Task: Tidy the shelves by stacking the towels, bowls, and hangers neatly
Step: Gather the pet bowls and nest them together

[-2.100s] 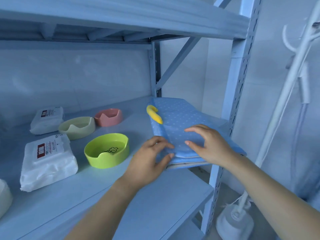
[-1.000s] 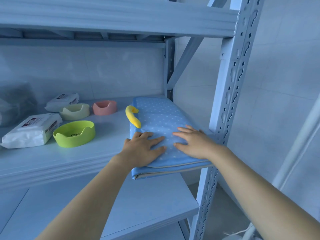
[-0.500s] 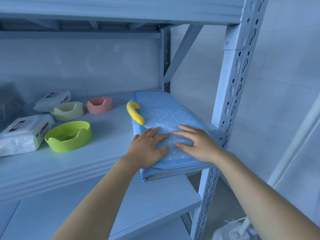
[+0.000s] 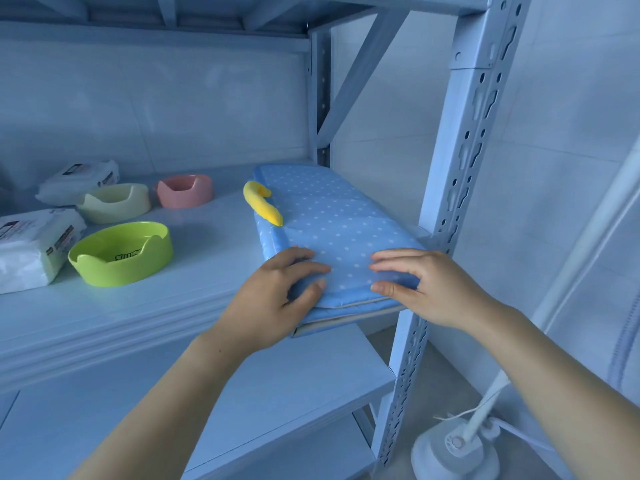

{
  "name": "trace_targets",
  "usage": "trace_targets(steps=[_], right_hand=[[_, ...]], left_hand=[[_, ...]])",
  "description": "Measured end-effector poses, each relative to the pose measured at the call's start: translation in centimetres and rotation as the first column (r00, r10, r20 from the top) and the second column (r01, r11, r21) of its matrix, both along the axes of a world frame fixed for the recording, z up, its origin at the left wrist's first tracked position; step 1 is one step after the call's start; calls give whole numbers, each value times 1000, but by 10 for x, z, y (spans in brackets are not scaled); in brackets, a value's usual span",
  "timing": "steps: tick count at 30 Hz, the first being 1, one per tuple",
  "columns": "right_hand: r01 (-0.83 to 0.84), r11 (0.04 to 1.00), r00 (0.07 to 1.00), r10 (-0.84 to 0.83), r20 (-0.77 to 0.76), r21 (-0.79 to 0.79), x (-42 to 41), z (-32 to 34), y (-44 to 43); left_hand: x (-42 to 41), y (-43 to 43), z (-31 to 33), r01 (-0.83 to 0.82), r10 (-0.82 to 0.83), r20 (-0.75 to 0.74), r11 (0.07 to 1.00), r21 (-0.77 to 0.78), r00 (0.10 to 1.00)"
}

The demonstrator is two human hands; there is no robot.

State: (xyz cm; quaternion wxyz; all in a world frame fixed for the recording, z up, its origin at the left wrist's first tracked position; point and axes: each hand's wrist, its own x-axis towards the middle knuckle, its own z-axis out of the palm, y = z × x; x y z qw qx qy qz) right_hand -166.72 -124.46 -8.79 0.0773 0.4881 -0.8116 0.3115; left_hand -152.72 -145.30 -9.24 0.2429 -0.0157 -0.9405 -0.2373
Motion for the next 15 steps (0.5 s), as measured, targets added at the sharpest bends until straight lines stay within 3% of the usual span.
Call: trace_targets(steps=[9,15], right_hand=[[-87,995,995,88,36,-39,-4,-4,-9],[-61,987,979,89,-185,151,-16,-15,2]], left_hand=[[11,14,-5,-57,60,8,982,-182,998],[2,32,-14,-137,129,-62,978,-155,990]])
